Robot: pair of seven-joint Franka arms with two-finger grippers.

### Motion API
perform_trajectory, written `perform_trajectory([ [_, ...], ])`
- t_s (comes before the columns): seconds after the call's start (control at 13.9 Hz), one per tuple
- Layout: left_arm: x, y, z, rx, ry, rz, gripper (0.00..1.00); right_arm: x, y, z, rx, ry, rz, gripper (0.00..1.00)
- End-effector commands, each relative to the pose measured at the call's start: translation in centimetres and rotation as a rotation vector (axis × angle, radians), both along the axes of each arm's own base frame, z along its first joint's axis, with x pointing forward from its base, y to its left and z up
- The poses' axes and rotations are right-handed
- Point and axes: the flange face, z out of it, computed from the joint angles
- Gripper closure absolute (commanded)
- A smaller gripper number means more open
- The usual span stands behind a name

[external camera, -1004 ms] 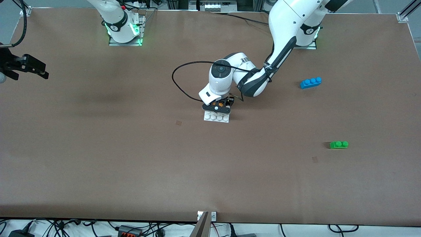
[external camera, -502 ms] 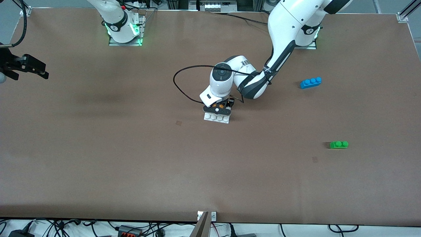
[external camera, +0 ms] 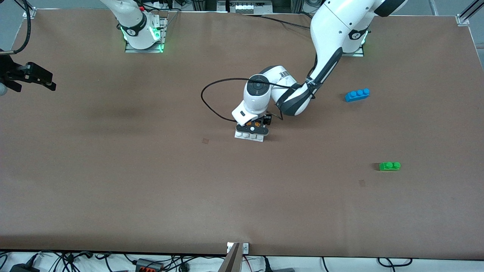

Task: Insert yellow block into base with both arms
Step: 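Open the left gripper and lift it away from the block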

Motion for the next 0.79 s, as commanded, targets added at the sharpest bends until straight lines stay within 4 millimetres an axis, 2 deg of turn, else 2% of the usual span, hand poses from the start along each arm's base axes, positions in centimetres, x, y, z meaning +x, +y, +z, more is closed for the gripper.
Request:
perform_trajectory([
  [0.0,2.2,2.1,3.7,0.019,-0.021,0.044,0.0,-0.3,0.2,0.1,0.016,-0.006,-0.014,0.0],
  [0.14,4.1,4.2,6.8,0.023,-0.025,0.095,0.0,-0.3,0.2,0.0,0.016,-0.004,-0.014,0.0],
  [0.36,7.7,9.7,10.2,0.05,-0.033,0.156,0.0,-0.3,0.2,0.1,0.016,-0.004,-0.014,0.0],
  [0.5,10.0,15.1,12.9,0.086,-0.027,0.148,0.0,-0.3,0.2,0.0,0.016,-0.004,-0.014,0.0],
  [0.65,11.1,20.0,16.2,0.126,-0.006,0.144,0.0,-0.3,0.2,0.1,0.016,-0.006,-0.014,0.0],
  [0.72,11.1,21.8,18.0,0.131,0.009,0.128,0.0,-0.3,0.2,0.1,0.016,-0.004,-0.014,0.0],
])
